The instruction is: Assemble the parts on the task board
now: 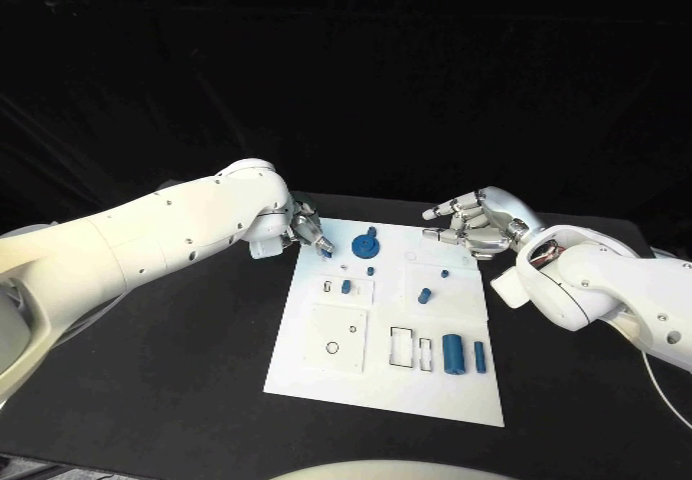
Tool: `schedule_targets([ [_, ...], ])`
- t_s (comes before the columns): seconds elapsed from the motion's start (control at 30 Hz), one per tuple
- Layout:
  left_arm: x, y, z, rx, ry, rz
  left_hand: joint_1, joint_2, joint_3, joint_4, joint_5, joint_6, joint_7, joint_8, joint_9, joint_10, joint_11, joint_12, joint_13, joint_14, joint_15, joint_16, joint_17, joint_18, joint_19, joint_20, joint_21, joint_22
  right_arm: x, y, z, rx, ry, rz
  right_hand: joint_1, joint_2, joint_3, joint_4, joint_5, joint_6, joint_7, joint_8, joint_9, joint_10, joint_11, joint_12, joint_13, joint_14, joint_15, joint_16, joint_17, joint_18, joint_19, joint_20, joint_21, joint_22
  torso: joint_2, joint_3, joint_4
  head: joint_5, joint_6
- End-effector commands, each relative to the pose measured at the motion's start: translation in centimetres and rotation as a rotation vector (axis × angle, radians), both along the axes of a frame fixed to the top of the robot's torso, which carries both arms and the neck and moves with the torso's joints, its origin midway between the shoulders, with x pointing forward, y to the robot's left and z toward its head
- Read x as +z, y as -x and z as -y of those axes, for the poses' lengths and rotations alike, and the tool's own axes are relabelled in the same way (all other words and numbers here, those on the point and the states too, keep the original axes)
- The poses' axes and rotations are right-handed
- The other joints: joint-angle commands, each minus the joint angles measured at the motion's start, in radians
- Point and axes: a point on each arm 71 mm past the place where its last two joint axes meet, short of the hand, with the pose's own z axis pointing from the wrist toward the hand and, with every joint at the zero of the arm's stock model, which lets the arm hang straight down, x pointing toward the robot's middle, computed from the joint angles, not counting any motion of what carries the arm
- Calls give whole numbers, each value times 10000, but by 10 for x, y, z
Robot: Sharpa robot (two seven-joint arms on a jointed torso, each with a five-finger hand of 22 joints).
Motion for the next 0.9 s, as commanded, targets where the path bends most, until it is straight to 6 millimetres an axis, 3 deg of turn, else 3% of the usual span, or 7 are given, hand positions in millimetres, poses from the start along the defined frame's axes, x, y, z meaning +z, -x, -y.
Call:
schedule_targets([
  [0.03,2,5,4,37,490,318,-143,-8,1566,-1561,124,89,-28,73,-1,75,-11,45,40,1032,-2,31,2634,-20,520,-7,71,1569,-1,1,-1,152,84,-54,-43,34,-47,-24,37,-46,22,2,6,-2,-13,6,-2,527,29,-22,537,139,17,-36,-63,0,-39,17,51,3,-43],
  [0.23,-7,21,2,-150,284,556,-284,-62,1664,-1675,356,171,-54,83,3,168,-35,115,127,1032,-22,31,2634,-39,552,-28,139,1630,-2,0,-1,150,89,-67,-42,31,-54,-27,42,-42,20,6,7,-5,-14,-1,-16,527,29,-25,535,140,18,-37,-69,-6,-81,15,122,13,-91],
  [0.4,-16,31,2,-197,130,650,-317,-72,1685,-1700,412,192,-61,87,5,192,-43,135,149,1032,-27,31,2634,-45,562,-33,160,1649,-2,0,-1,146,89,-66,-42,31,-54,-27,42,-41,20,6,7,-5,-14,-2,-17,527,29,-26,534,140,18,-37,-69,-6,-110,-7,165,-14,-142],
  [0.63,-23,37,1,-194,-216,766,-356,-89,1714,-1736,478,218,-72,95,9,221,-54,154,172,1032,-36,31,2634,-53,575,-39,188,1673,-2,0,-1,144,93,-72,-42,31,-54,-27,42,-41,20,6,7,-5,-14,-2,-17,527,29,-26,534,140,18,-37,-69,-6,-103,-12,142,-20,-168],
  [0.9,-28,42,3,-470,-510,477,-364,-97,1721,-1748,493,224,-75,97,10,224,-57,146,161,1032,-38,31,2634,-51,574,-41,183,1670,-3,0,-1,134,12,-160,-42,31,-54,-27,42,-41,20,6,7,-5,-14,-2,-17,527,29,-26,534,140,18,-37,-69,-6,-96,-9,157,-47,-196],
])
